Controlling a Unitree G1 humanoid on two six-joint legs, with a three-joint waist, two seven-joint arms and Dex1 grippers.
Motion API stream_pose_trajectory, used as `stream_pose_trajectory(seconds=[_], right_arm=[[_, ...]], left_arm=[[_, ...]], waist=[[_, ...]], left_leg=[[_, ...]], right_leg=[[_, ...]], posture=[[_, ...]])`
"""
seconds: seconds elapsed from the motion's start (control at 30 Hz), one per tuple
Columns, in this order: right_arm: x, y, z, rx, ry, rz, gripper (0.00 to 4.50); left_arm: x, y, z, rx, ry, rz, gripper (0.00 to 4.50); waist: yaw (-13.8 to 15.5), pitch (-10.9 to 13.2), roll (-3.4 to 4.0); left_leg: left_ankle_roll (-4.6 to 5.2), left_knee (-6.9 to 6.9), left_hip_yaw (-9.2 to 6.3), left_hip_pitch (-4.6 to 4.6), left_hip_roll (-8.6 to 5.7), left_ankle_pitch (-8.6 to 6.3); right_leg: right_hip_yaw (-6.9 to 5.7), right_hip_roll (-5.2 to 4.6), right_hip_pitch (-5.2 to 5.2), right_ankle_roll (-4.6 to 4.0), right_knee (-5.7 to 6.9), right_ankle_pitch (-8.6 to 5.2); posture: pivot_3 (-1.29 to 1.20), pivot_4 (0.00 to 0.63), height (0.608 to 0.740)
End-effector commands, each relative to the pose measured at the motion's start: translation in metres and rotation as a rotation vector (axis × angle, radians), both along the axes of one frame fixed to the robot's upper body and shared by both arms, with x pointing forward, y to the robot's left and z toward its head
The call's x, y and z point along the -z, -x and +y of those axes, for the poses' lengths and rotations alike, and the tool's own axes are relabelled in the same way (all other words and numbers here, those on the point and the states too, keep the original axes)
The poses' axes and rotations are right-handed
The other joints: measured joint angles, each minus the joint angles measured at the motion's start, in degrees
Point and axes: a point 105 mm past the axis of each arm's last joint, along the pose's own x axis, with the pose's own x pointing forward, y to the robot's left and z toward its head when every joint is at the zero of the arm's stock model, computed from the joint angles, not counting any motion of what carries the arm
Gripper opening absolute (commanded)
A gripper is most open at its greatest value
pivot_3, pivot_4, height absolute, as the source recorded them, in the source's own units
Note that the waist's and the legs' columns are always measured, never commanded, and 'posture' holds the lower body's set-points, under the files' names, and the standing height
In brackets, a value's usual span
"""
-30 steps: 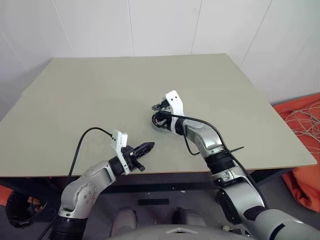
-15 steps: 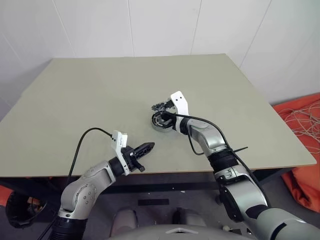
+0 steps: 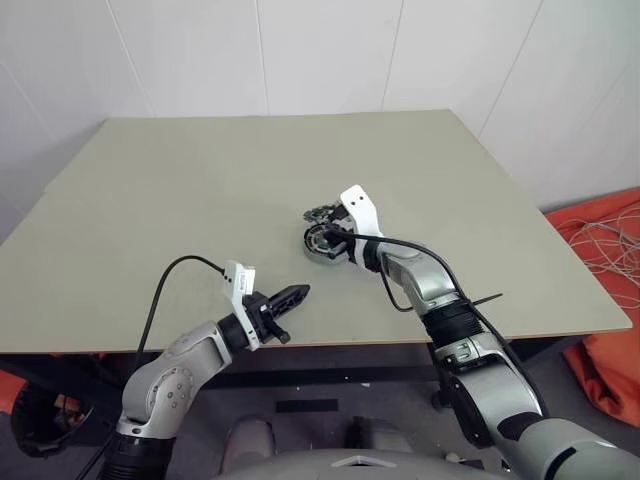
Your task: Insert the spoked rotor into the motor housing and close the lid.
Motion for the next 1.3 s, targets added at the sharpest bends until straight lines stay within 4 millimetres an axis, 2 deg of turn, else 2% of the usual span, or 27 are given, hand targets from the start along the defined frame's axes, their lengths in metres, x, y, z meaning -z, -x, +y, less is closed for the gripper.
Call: stream_pose_trajectory(seconds=[0.03,0.13,0.23,0.47,0.63,0.9,1.3], right_arm=[[-0.030,0.008,0.006,-0.133,-0.004,-0.086,0.00],[-0.041,0.019,0.006,-0.252,0.031,-0.100,0.00],[-0.045,0.025,0.004,-0.336,0.091,-0.104,0.63],[-0.039,0.025,0.003,-0.449,0.226,-0.118,3.02],[-0.036,0.017,0.001,-0.519,0.328,-0.136,3.02],[-0.029,0.002,-0.015,-0.593,0.484,-0.132,3.02],[-0.020,0.006,-0.021,-0.696,0.552,-0.113,3.02]], left_arm=[[-0.010,-0.003,-0.001,-0.001,0.014,-0.039,0.02],[-0.010,-0.004,-0.001,-0.001,0.016,-0.039,0.02],[-0.010,-0.005,-0.002,0.001,0.018,-0.041,0.00],[-0.010,-0.006,-0.003,-0.001,0.020,-0.043,0.00],[-0.010,-0.005,-0.003,-0.009,0.022,-0.042,0.00],[-0.009,-0.006,-0.003,-0.018,0.023,-0.041,0.00],[-0.008,-0.006,-0.004,-0.024,0.029,-0.034,0.00]], waist=[[-0.01,0.01,0.01],[0.02,0.01,0.02],[-0.03,0.01,0.02],[0.00,0.01,0.02],[-0.01,0.02,0.02],[-0.05,0.01,0.01],[-0.06,0.01,0.01]], left_leg=[[0.00,0.00,0.00,-0.04,0.00,0.00],[0.03,-0.01,0.00,-0.14,0.01,-0.02],[0.05,-0.01,0.00,-0.14,0.04,-0.02],[0.05,0.03,0.01,-0.14,0.06,-0.03],[0.07,0.05,0.01,-0.18,0.05,-0.03],[0.12,0.13,0.06,-0.38,0.05,-0.05],[0.43,0.29,0.17,-0.46,0.11,-0.20]], right_leg=[[0.00,0.00,-0.03,-0.01,0.00,0.01],[0.00,0.01,-0.07,-0.02,-0.01,0.01],[-0.01,0.02,-0.07,-0.05,-0.01,0.00],[0.00,0.02,-0.08,-0.05,0.01,0.00],[-0.01,0.02,-0.09,-0.06,0.01,0.00],[-0.05,0.01,-0.21,-0.12,0.02,0.04],[-0.09,0.03,-0.25,-0.17,0.08,0.05]], posture=[[0.00,0.000,0.740],[0.00,0.000,0.740],[0.00,0.000,0.740],[0.00,0.000,0.740],[0.00,0.000,0.740],[0.00,0.000,0.740],[0.00,0.000,0.740]])
